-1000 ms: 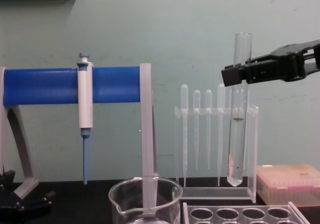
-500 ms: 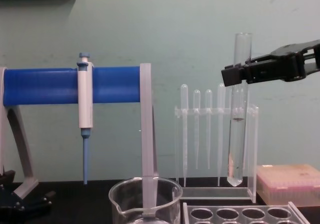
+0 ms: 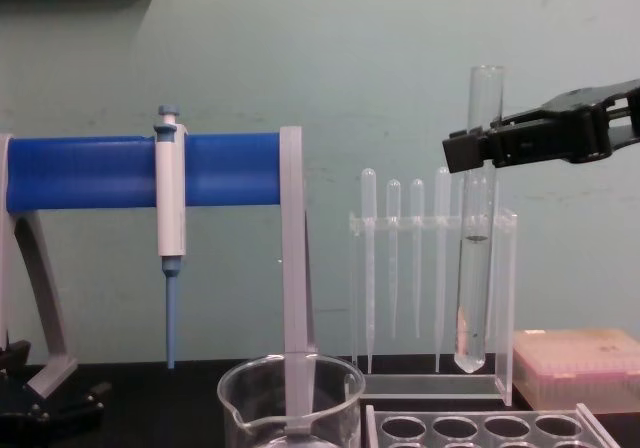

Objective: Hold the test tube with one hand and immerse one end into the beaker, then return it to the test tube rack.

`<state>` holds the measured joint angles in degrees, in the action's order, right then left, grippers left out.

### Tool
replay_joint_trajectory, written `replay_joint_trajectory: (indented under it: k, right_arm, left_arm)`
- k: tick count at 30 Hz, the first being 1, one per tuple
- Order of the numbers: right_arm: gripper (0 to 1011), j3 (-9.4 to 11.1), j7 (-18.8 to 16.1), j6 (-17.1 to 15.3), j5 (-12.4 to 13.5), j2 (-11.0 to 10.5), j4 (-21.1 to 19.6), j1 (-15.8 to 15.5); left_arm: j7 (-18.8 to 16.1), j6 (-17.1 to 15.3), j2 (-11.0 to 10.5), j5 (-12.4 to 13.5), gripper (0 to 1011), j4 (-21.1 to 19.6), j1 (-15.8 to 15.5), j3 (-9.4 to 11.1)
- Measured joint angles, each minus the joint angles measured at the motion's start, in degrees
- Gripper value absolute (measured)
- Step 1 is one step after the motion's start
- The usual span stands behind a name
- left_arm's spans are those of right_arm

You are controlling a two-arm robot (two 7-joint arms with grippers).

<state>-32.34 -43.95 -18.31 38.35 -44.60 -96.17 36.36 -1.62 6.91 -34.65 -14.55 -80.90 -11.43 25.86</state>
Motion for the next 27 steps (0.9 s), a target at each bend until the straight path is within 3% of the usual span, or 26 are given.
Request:
replay_joint_trajectory:
  k: [7,15,27]
  right_arm:
    - [239,-0.14,0.0,0.1,0.03,-0.07,0.0,0.14]
    - [239,-1.75,-0.96,1.31,0.22,0.56,0.0,2.75]
    - [238,-6.25,-1.2,2.3,-0.04,6.43,2.98,7.95]
  left_arm:
    - [0.0,0.0,0.0,0.0,1000,0.0,0.0,0.0]
    - [0.0,0.0,0.0,0.0,1000,0.0,0.0,0.0]
    - [0.0,0.0,0.0,0.0,1000,0.0,0.0,0.0]
